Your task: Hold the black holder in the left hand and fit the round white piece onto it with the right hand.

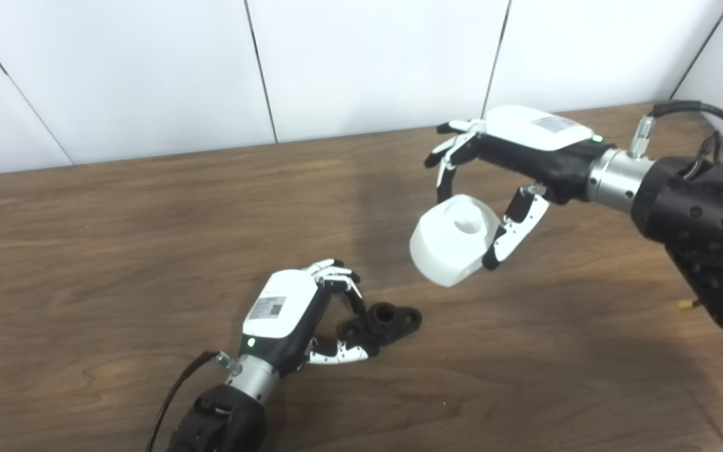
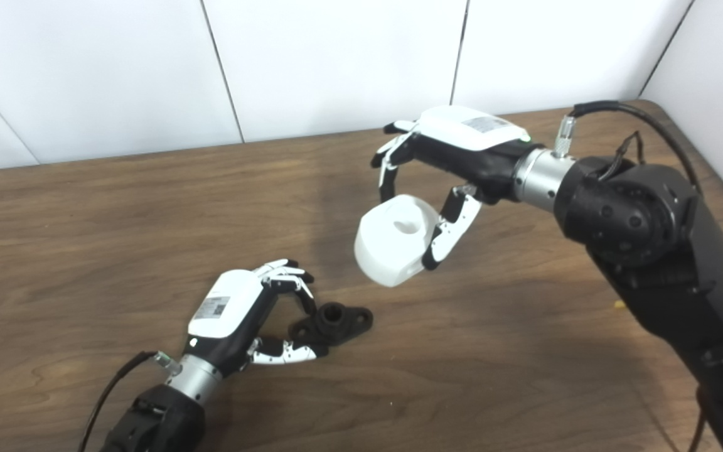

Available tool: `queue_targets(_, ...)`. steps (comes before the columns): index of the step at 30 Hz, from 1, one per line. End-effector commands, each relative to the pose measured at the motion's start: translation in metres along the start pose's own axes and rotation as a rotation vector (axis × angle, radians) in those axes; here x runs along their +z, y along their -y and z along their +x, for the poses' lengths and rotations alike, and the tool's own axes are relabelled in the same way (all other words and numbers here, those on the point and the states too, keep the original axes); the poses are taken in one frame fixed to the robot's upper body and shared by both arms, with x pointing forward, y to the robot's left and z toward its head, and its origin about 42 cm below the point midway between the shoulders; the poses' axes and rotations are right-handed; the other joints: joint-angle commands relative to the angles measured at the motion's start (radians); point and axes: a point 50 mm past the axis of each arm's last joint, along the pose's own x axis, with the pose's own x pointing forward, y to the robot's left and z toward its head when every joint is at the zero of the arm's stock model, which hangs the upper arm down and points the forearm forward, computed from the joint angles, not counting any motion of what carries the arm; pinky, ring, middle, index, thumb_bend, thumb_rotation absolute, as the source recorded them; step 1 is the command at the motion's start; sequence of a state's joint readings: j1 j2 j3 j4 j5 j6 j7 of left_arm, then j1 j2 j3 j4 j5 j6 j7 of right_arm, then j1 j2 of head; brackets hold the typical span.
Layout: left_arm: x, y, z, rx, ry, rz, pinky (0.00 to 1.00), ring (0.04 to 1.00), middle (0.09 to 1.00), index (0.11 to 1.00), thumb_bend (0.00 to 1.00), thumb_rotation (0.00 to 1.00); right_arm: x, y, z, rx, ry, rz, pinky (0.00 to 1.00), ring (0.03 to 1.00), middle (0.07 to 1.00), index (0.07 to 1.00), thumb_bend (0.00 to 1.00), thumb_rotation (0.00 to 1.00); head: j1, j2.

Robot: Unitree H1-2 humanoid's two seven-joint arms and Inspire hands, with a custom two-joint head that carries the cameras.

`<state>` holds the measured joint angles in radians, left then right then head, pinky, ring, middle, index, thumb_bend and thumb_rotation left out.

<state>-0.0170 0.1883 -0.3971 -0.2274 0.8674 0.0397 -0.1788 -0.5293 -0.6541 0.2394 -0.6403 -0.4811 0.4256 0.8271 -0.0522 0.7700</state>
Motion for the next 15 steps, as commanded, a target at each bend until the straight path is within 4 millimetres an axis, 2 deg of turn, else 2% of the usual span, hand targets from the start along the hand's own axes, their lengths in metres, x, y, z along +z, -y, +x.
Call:
queue_targets(1, -0.037, 0.021, -0.025, -0.193, -0.200, -0.011, 0.74, 0.862, 0.756, 0.486, 0.52, 0.05, 0.010, 0.015, -0.004, -0.088, 0.040, -0.042, 0.97, 0.973, 0.827, 0.484, 0.52, 0.13, 0.001, 0.002)
queue_targets(11, -0.041, 0.018, -0.025, -0.198, -0.218, -0.038, 0.74, 0.850, 0.746, 0.486, 0.52, 0.05, 0.029, 0.008, 0.003, -0.101, 0.117, -0.070, 0.96, 0.963, 0.820, 0.483, 0.52, 0.13, 0.016, 0.013)
queue_targets(15, -0.040, 0.016, -0.023, -0.201, -0.220, -0.039, 0.74, 0.847, 0.746, 0.486, 0.52, 0.05, 0.035, 0.005, 0.009, -0.095, 0.134, -0.075, 0.98, 0.960, 0.828, 0.483, 0.52, 0.13, 0.031, 0.049)
